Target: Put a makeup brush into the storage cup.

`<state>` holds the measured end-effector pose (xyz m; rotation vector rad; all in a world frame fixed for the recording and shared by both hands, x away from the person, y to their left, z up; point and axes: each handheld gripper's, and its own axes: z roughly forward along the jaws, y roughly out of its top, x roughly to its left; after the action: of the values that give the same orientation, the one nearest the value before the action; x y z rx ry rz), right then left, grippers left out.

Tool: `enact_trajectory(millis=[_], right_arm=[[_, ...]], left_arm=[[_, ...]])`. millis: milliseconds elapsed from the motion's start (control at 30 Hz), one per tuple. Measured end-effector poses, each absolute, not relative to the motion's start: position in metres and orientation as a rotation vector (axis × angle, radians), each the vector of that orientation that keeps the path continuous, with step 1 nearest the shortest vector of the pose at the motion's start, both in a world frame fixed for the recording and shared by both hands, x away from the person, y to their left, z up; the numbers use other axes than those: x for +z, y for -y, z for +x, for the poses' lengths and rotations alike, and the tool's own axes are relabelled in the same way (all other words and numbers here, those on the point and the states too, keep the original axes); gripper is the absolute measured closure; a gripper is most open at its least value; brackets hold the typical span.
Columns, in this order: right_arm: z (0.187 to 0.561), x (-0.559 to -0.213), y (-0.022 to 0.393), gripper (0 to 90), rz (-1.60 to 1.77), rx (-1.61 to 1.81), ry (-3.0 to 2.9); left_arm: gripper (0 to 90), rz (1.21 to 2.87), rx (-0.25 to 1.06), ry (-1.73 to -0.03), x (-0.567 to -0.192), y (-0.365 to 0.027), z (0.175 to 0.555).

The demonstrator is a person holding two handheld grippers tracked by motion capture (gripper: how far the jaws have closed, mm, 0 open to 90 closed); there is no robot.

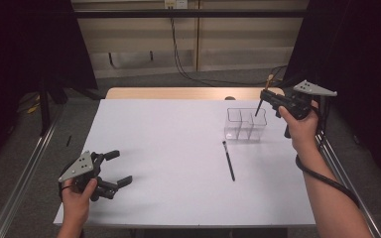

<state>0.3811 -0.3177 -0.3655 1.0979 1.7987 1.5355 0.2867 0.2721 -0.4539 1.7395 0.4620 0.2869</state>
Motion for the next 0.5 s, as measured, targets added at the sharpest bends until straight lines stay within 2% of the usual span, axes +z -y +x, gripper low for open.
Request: enact_trajectory(millis=[500], right_arm=[[0.3806, -0.3756, 0.3195, 83.4, 1.115, 1.511, -1.809]], left_arm=[[0.4, 1.740, 0.288, -0.457, -0.4539, -0.2724, 0.2862]])
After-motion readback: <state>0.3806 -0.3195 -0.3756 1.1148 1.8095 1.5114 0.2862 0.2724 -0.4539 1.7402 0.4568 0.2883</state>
